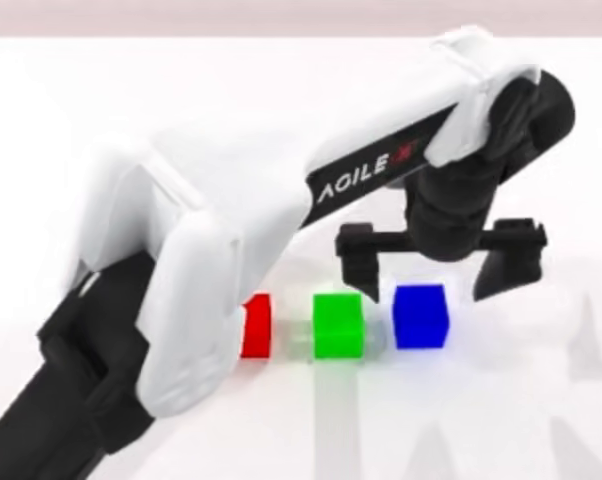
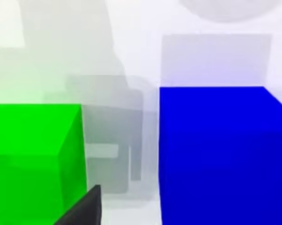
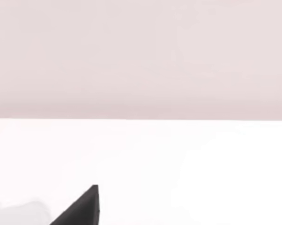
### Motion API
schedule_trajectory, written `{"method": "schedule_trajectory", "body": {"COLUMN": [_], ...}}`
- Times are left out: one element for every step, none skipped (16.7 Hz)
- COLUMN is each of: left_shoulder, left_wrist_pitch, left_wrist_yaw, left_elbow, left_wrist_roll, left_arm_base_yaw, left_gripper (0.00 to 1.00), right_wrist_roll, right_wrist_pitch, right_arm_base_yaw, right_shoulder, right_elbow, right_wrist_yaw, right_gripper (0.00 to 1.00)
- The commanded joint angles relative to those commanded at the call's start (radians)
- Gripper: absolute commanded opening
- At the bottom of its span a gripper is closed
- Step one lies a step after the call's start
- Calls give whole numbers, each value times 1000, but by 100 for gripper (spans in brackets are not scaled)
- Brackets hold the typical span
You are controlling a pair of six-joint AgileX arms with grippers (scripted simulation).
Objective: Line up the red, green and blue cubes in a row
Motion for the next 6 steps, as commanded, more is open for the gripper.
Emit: {"method": "schedule_trajectory", "body": {"left_shoulder": [5,10,14,15,16,16], "left_wrist_pitch": [-43,-84,-119,-145,-160,-164], "left_wrist_yaw": [0,0,1,1,1,1], "left_elbow": [53,100,137,163,179,183], "left_wrist_roll": [0,0,0,0,1,2], "left_arm_base_yaw": [2,5,8,10,11,12], "left_gripper": [100,100,100,100,100,100], "right_wrist_roll": [0,0,0,0,0,0], "right_wrist_pitch": [0,0,0,0,0,0], "right_arm_base_yaw": [0,0,0,0,0,0], "right_shoulder": [0,0,0,0,0,0], "right_elbow": [0,0,0,0,0,0], "right_wrist_yaw": [0,0,0,0,0,0], "right_gripper": [100,100,100,100,100,100]}}
